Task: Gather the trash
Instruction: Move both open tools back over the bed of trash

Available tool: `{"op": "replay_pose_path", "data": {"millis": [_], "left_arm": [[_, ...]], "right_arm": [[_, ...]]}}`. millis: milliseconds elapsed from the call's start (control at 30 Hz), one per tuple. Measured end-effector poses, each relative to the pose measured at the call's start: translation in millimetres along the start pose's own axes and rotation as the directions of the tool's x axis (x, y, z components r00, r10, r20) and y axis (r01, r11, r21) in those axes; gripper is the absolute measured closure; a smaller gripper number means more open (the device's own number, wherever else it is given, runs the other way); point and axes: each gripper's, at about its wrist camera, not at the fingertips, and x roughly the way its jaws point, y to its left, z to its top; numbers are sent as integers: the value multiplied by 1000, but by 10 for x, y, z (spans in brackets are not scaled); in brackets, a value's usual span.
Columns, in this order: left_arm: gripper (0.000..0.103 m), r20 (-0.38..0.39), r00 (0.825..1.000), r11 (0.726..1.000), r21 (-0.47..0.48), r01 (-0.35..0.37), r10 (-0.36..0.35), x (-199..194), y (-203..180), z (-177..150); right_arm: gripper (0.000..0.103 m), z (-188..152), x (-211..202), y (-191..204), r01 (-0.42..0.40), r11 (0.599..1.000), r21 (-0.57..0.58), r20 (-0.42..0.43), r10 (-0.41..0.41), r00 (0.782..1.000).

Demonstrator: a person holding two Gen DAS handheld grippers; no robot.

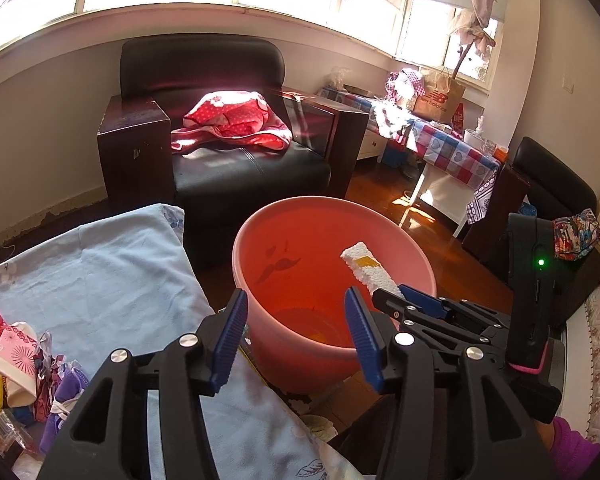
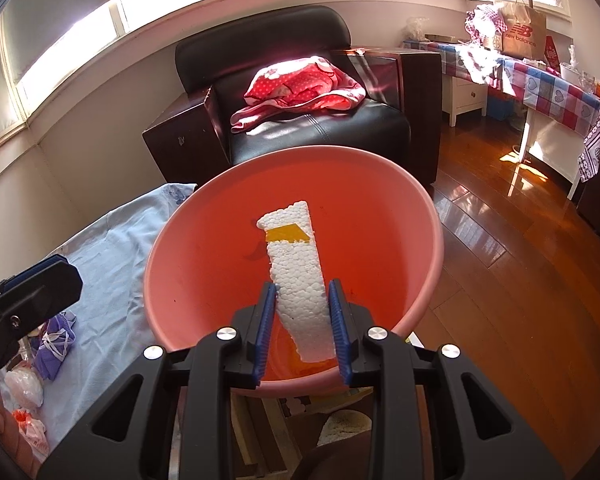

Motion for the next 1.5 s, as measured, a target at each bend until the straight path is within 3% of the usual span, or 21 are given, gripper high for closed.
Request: {"op": "replay_pose_path", "data": {"millis": [67, 133, 333, 567, 767, 933, 1200, 1500], "left_arm": [[52, 15, 1000, 1000, -5, -3, 3, -79, 22, 4], [52, 26, 1000, 1000, -14, -2, 2, -152, 57, 2], [51, 50, 999, 999, -37, -5, 6, -387, 184, -58], [46, 114, 991, 994, -91, -56, 67, -785, 454, -95], [43, 178, 972, 979, -165, -123, 152, -1244, 836, -156], [40, 213, 939, 951, -213, -226, 271, -1667, 1194, -324], [40, 184, 904, 895, -311, -319, 386, -2146, 1682, -781], [40, 127, 913, 898, -276, -342, 387, -2263, 1793, -1203]], "right_arm": [[71, -7, 12, -12, -6, 1000, 19, -7, 6, 1000], [60, -11, 9, -36, -16, 999, 41, -5, 17, 1000], [60, -12, -79, -5, -14, 999, 30, 10, 14, 1000], [60, 12, -341, 225, -13, 999, -45, 81, 17, 997], [60, 6, -629, 522, -32, 992, -123, 180, 54, 982], [60, -33, -815, 747, -66, 985, -157, 243, 103, 965], [60, -188, -858, 1159, -92, 970, -225, 234, 146, 961], [60, -378, -875, 1486, -164, 938, -305, 161, 220, 962]]}}
